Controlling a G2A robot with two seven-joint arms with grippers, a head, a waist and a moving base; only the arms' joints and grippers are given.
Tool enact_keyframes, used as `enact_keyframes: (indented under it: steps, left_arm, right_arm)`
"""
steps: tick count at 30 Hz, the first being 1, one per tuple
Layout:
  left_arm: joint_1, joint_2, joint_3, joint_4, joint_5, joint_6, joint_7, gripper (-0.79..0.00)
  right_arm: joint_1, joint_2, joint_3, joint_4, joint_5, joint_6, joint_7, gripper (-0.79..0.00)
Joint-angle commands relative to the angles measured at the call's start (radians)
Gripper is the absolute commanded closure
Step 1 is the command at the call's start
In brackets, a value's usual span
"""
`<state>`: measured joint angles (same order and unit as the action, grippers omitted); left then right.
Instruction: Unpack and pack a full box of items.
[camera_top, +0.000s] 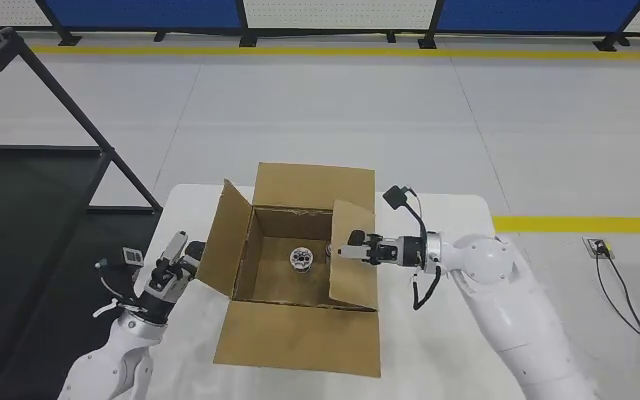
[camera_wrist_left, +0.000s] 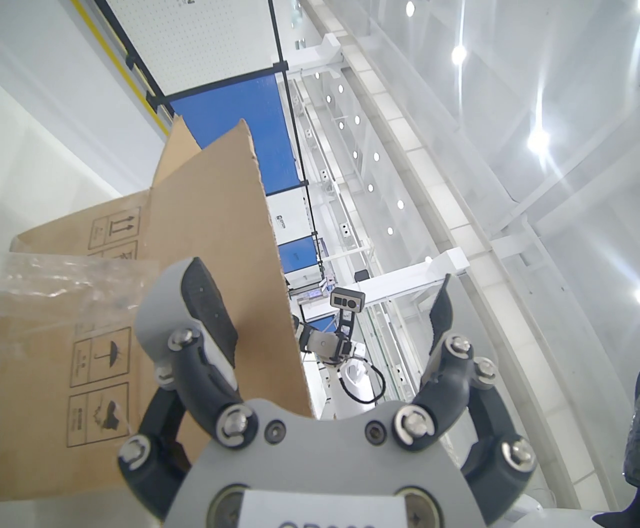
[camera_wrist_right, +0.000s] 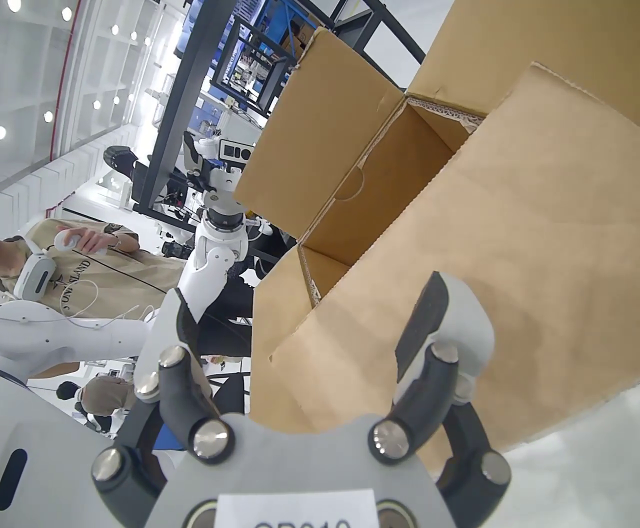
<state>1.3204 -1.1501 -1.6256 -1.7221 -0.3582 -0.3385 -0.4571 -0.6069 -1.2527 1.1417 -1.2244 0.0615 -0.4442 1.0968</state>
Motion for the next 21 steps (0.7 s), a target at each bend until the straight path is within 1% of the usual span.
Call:
enact_keyframes:
  steps: [1, 11, 21]
  left_arm:
    - [-0.002, -0.001, 0.017, -0.012, 0.014, 0.004, -0.007, -0.785]
    - [-0.034, -0.006, 0.105, -0.038, 0.08, 0.036, -0.028, -0.785]
    - [-0.066, -0.01, 0.157, -0.031, 0.119, 0.068, -0.037, -0.785]
  right_arm:
    - [0.005, -0.001, -0.007, 0.01, 0.005, -0.003, -0.002, -0.785]
    - [0.027, -0.004, -0.041, 0.046, 0.028, -0.02, -0.008, -0.785]
    - [0.037, -0.002, -0.058, 0.072, 0.043, -0.031, -0.006, -0.785]
